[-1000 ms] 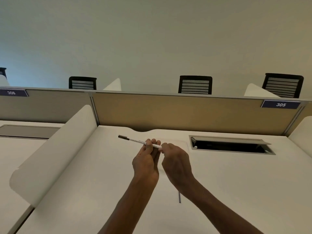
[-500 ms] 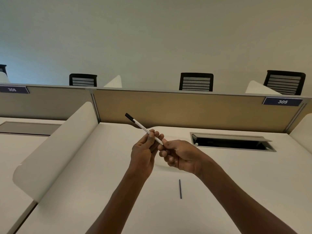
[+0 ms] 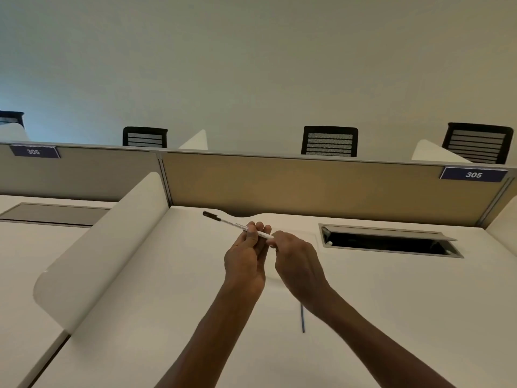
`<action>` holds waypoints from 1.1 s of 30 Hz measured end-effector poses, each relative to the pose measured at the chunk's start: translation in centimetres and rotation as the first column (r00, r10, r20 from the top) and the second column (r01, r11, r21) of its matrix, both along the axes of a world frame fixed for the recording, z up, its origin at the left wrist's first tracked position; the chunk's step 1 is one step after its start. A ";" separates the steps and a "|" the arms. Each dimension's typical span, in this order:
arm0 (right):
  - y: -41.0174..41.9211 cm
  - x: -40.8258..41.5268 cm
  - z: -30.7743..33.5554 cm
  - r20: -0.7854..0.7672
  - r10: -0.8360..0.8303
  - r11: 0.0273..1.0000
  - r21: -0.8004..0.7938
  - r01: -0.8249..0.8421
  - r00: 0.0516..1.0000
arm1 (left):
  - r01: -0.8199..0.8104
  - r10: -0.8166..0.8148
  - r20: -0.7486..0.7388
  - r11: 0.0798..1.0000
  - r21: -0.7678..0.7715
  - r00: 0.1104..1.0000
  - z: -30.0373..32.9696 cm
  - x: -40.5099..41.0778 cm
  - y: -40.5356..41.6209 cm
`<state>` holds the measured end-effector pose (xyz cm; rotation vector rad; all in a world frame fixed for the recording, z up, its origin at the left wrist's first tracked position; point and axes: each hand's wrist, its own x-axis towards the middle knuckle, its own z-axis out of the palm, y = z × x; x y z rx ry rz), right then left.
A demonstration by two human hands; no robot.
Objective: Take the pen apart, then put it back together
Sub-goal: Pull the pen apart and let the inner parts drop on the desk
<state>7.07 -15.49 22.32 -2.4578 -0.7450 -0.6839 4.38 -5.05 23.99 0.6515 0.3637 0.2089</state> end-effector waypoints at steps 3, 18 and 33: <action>-0.4 0.3 1.9 -0.619 0.354 0.847 0.530 0.041 0.702 | 0.052 -0.054 0.071 0.998 0.033 0.996 0.1 0.1 0.6; -0.1 0.1 2.0 -0.284 -0.088 0.975 0.171 0.141 0.955 | -0.041 0.035 0.050 0.993 0.114 0.998 0.9 0.4 -1.2; -3.3 1.5 5.5 -0.729 0.663 0.711 0.685 0.160 0.170 | 0.189 -0.218 0.159 0.965 0.180 0.963 1.5 0.5 0.6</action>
